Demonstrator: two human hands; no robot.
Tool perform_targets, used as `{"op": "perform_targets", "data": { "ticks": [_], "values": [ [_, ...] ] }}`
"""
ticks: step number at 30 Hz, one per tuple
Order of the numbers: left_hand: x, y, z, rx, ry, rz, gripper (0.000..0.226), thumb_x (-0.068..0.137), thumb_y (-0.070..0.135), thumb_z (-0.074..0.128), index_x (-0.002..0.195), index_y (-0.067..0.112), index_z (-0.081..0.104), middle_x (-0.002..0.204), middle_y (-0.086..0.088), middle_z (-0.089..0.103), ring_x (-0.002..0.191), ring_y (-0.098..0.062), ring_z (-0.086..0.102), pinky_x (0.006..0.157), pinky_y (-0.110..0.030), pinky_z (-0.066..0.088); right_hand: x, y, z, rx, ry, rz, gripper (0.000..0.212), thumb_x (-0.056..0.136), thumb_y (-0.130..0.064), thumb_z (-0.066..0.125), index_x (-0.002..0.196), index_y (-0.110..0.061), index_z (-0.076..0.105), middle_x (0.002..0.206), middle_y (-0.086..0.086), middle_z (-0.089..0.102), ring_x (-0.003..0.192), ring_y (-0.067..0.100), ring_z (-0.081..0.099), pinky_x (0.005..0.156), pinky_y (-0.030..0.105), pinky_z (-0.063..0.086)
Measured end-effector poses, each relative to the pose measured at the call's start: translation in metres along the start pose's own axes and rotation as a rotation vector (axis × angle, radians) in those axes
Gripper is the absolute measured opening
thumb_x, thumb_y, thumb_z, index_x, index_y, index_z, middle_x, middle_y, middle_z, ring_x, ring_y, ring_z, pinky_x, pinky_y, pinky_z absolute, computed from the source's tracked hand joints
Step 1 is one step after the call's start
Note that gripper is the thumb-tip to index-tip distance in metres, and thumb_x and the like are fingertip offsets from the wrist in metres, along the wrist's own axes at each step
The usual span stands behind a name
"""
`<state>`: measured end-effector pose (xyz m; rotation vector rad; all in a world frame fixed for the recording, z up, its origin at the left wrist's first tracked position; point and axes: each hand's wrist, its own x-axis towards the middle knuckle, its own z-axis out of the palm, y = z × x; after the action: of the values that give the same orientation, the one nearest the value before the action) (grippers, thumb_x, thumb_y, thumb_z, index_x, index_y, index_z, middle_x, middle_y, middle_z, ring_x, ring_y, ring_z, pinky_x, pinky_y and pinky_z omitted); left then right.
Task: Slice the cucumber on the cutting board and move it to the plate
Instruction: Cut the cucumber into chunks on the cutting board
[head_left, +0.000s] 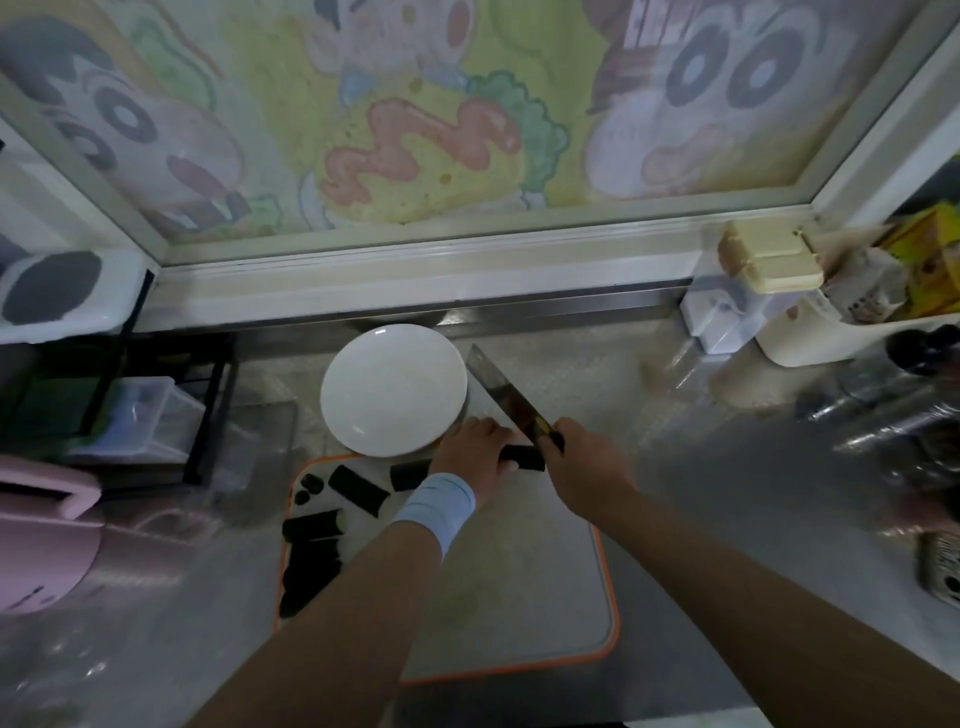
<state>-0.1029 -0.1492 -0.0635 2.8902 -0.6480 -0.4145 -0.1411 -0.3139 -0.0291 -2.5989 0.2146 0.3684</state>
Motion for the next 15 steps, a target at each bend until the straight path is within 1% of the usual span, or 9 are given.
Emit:
{"op": "perform_targets", "data": {
  "ticks": [2,4,6,8,9,11,12,14,15],
  "values": [
    [-0.009,-0.008,0.0,-0.035,0.105,-0.014,0.031,0.094,0.03,0.048,0.124,0.024,0.054,0.122,0.002,0.051,0.115,-0.021,0.043,0.098,-0.033,0.032,0.001,-0.002,0.005,0.009,-0.015,-0.024,0.025,0.099,-0.042,0.04,0.083,-0.023,0.044,0.068,-0.002,0.053,0.057,0.016,0.052,0.048,0.029,0.036],
    [-0.022,-0.018,-0.001,-0.039,0.178,-0.061,0.025,0.091,0.024,0.049,0.115,0.023,0.057,0.114,0.002,0.051,0.108,-0.022,0.046,0.09,-0.03,0.034,0.0,-0.007,0.009,0.02,-0.021,-0.049,0.029,0.099,-0.043,0.04,0.075,-0.027,0.039,0.066,-0.003,0.05,0.055,0.014,0.048,0.047,0.028,0.032],
    [-0.037,-0.031,0.001,-0.025,0.137,-0.123,0.033,0.087,0.03,0.053,0.12,0.022,0.054,0.115,0.001,0.049,0.105,-0.021,0.045,0.089,-0.031,0.035,-0.003,-0.012,0.013,0.029,-0.025,-0.066,0.032,0.099,-0.042,0.041,0.071,-0.027,0.037,0.068,-0.004,0.047,0.057,0.014,0.046,0.049,0.03,0.033],
    [-0.051,-0.043,0.003,0.031,0.054,-0.13,0.045,0.086,0.035,0.055,0.128,0.022,0.046,0.123,-0.001,0.046,0.109,-0.022,0.042,0.093,-0.033,0.035,-0.007,-0.017,0.018,0.01,-0.012,-0.083,0.029,0.098,-0.042,0.042,0.076,-0.024,0.043,0.072,-0.004,0.047,0.066,0.021,0.049,0.056,0.033,0.041],
    [-0.057,-0.047,0.004,0.07,0.033,-0.12,0.046,0.087,0.032,0.054,0.131,0.021,0.043,0.128,-0.003,0.043,0.113,-0.023,0.041,0.095,-0.034,0.034,-0.01,-0.019,0.02,-0.005,-0.01,-0.088,0.026,0.098,-0.041,0.042,0.08,-0.023,0.046,0.072,-0.005,0.046,0.069,0.023,0.049,0.058,0.034,0.042],
    [-0.062,-0.049,0.002,0.12,0.029,-0.1,0.045,0.092,0.017,0.046,0.136,0.019,0.039,0.137,-0.006,0.038,0.122,-0.025,0.037,0.099,-0.035,0.034,-0.017,-0.023,0.025,-0.01,-0.028,-0.096,0.022,0.097,-0.041,0.042,0.085,-0.025,0.049,0.067,-0.006,0.047,0.066,0.022,0.05,0.056,0.033,0.041],
    [-0.063,-0.049,0.0,0.127,0.023,-0.084,0.046,0.093,0.011,0.043,0.138,0.018,0.038,0.14,-0.007,0.036,0.125,-0.026,0.035,0.101,-0.035,0.034,-0.02,-0.025,0.028,-0.009,-0.039,-0.1,0.021,0.097,-0.043,0.041,0.085,-0.027,0.049,0.068,-0.005,0.05,0.064,0.021,0.051,0.056,0.033,0.042],
    [-0.065,-0.049,-0.002,0.131,0.021,-0.015,0.046,0.095,0.009,0.041,0.14,0.019,0.038,0.143,-0.006,0.035,0.128,-0.025,0.033,0.104,-0.034,0.031,-0.029,-0.026,0.033,-0.026,-0.04,-0.101,0.021,0.096,-0.047,0.039,0.084,-0.031,0.045,0.078,0.001,0.057,0.065,0.022,0.053,0.057,0.033,0.043],
    [-0.068,-0.048,-0.002,0.133,0.031,0.033,0.045,0.095,0.01,0.042,0.14,0.019,0.039,0.143,-0.005,0.036,0.128,-0.025,0.033,0.105,-0.034,0.029,-0.034,-0.027,0.034,-0.037,-0.03,-0.1,0.02,0.096,-0.048,0.039,0.084,-0.032,0.044,0.083,0.003,0.056,0.065,0.023,0.052,0.057,0.032,0.041]
  ]
}}
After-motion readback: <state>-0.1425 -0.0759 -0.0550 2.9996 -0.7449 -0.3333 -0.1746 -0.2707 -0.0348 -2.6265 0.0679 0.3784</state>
